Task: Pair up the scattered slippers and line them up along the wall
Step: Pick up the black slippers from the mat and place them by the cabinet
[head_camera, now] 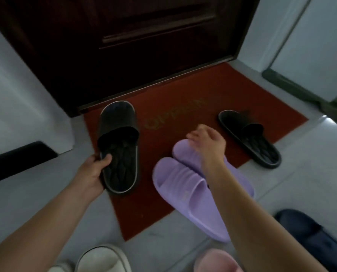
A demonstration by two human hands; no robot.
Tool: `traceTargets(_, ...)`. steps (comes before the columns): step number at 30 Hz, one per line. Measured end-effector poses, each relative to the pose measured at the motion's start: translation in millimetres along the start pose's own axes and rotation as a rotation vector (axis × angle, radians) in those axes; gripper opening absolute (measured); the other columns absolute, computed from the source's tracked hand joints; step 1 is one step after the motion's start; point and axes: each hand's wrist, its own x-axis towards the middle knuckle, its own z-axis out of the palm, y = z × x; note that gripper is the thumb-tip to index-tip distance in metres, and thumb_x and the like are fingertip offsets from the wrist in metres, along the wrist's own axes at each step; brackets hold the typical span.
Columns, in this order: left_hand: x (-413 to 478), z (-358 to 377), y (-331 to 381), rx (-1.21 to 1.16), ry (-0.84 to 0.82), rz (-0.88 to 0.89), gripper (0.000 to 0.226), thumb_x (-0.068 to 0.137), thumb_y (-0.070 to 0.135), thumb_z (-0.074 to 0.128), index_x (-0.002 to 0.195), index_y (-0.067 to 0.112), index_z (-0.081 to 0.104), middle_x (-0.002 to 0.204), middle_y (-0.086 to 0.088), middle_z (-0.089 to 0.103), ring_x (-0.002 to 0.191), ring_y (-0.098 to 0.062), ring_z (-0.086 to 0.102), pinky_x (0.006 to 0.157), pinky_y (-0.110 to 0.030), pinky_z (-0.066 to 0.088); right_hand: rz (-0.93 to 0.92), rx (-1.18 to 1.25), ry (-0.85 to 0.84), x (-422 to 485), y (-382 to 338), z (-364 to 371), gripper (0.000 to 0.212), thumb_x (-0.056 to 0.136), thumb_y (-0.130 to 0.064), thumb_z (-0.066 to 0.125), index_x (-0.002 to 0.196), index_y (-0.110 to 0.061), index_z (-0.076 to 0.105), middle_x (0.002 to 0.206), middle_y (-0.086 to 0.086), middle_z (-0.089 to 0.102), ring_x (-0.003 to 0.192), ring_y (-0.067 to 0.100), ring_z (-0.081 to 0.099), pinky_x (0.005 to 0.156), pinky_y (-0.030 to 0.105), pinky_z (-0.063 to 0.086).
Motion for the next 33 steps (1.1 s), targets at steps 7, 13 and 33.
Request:
traceTargets(7,-7,25,-14,0.019,0.007,0.010,0.041,0.093,0.006,0.051,0.133,-0.002,0.045,0.131,-0.024,0.054,0.120,-0.039,0.053,0.102,-0.053,0.041,-0.032,-0.366,0.412,67,-16,-96,0.050,0.089,-0.018,0.058,0.137,-0.015,0.044,0.131,0.008,0.057,0.116,0.024,0.057,0.102,0.042,0.046)
traceTargets(13,-4,39,-12,0.036,0.002,0.024,0.034,0.093,0.006,0.051,0.126,-0.002,0.051,0.119,-0.022,0.062,0.103,-0.035,0.061,0.088,-0.047,0.048,0.027,-0.471,0.219,98,-24,-101,0.054,0.087,-0.007,0.059,0.138,-0.011,0.041,0.139,0.014,0.049,0.113,0.030,0.057,0.098,0.042,0.049)
traceTargets(33,-52,4,-17,-0.037,0.034,0.136,0.034,0.089,0.003,0.057,0.121,0.006,0.049,0.106,-0.012,0.064,0.093,-0.027,0.063,0.074,-0.038,0.051,-0.438,-0.480,0.043,-16,-10,23,0.017,0.085,-0.025,0.066,0.096,-0.012,0.068,0.079,-0.005,0.065,0.061,0.002,0.065,0.059,0.019,0.053)
